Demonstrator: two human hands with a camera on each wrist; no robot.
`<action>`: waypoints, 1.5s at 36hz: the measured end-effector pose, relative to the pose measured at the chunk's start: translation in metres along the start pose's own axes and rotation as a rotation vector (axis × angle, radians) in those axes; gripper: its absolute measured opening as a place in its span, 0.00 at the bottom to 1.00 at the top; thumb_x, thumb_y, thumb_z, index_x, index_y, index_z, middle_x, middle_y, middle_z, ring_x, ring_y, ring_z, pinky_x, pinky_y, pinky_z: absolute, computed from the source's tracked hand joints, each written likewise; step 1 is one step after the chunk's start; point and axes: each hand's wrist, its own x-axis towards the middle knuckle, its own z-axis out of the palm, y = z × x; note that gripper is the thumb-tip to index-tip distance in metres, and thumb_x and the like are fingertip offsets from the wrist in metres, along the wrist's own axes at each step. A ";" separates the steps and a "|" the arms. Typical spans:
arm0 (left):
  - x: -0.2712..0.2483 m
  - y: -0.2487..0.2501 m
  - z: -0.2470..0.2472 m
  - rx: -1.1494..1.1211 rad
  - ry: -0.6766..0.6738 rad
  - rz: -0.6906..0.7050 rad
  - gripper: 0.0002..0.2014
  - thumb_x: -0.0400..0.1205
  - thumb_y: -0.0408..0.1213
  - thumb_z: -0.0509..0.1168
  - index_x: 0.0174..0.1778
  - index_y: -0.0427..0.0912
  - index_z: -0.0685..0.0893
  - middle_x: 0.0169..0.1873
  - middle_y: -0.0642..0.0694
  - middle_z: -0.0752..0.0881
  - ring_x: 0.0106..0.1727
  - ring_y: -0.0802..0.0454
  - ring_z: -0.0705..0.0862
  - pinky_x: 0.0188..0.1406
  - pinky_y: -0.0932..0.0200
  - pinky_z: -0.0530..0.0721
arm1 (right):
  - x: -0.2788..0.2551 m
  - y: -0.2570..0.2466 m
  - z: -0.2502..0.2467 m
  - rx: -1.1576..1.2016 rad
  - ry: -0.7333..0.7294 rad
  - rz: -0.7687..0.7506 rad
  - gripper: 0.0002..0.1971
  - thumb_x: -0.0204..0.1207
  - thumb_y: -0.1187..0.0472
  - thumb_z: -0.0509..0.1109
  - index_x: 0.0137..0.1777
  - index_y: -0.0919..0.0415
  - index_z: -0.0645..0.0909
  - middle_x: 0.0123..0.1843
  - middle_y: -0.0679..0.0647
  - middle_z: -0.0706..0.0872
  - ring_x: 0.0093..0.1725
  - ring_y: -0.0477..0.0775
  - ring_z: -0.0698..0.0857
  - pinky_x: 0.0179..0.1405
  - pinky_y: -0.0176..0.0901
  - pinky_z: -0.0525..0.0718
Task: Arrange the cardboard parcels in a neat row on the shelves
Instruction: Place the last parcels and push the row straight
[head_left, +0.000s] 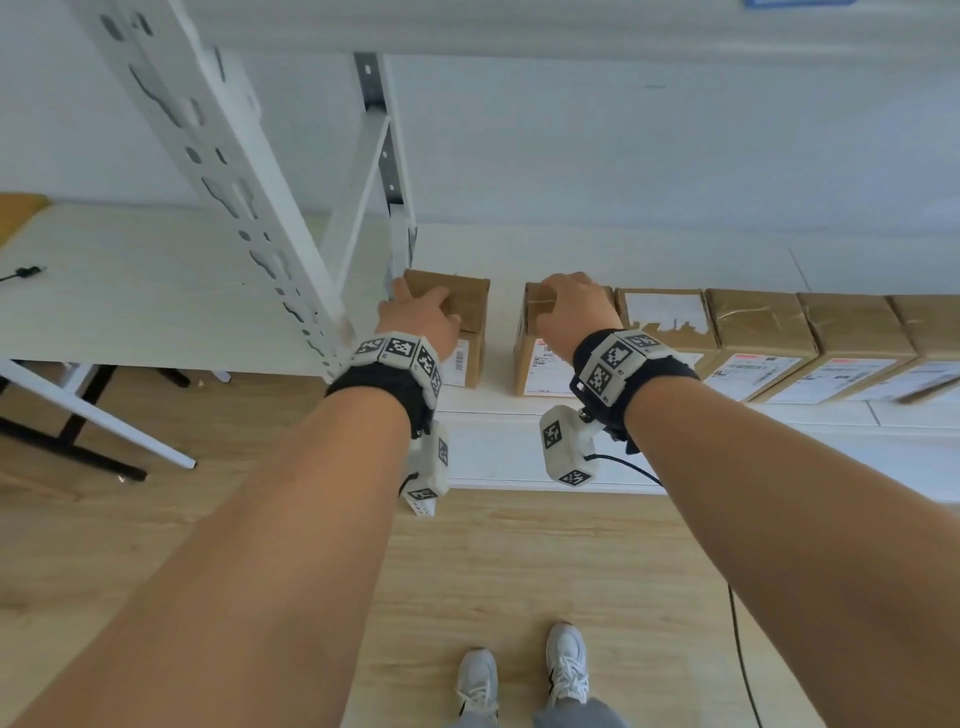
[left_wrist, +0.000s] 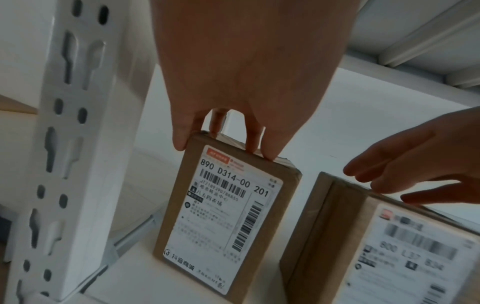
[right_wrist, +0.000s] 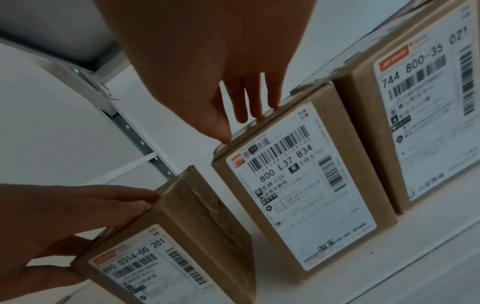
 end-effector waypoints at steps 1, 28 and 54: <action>-0.001 0.001 0.001 -0.005 0.003 0.001 0.22 0.86 0.47 0.55 0.78 0.55 0.70 0.79 0.39 0.56 0.73 0.33 0.68 0.70 0.42 0.76 | -0.001 0.001 -0.001 -0.003 -0.001 0.009 0.22 0.74 0.65 0.61 0.69 0.58 0.76 0.70 0.58 0.75 0.68 0.60 0.74 0.65 0.56 0.80; -0.018 0.035 0.023 -0.095 0.093 -0.018 0.28 0.85 0.51 0.60 0.77 0.39 0.66 0.75 0.36 0.62 0.68 0.36 0.76 0.59 0.46 0.80 | -0.005 0.017 -0.004 -0.043 -0.050 -0.021 0.25 0.74 0.64 0.62 0.73 0.57 0.73 0.72 0.55 0.74 0.72 0.58 0.70 0.66 0.52 0.73; -0.017 0.040 0.033 0.229 -0.008 0.160 0.42 0.81 0.67 0.53 0.86 0.45 0.53 0.85 0.38 0.47 0.84 0.28 0.42 0.83 0.38 0.49 | -0.014 0.042 -0.006 -0.069 -0.008 -0.041 0.27 0.72 0.59 0.66 0.73 0.53 0.71 0.76 0.55 0.70 0.76 0.60 0.67 0.76 0.56 0.67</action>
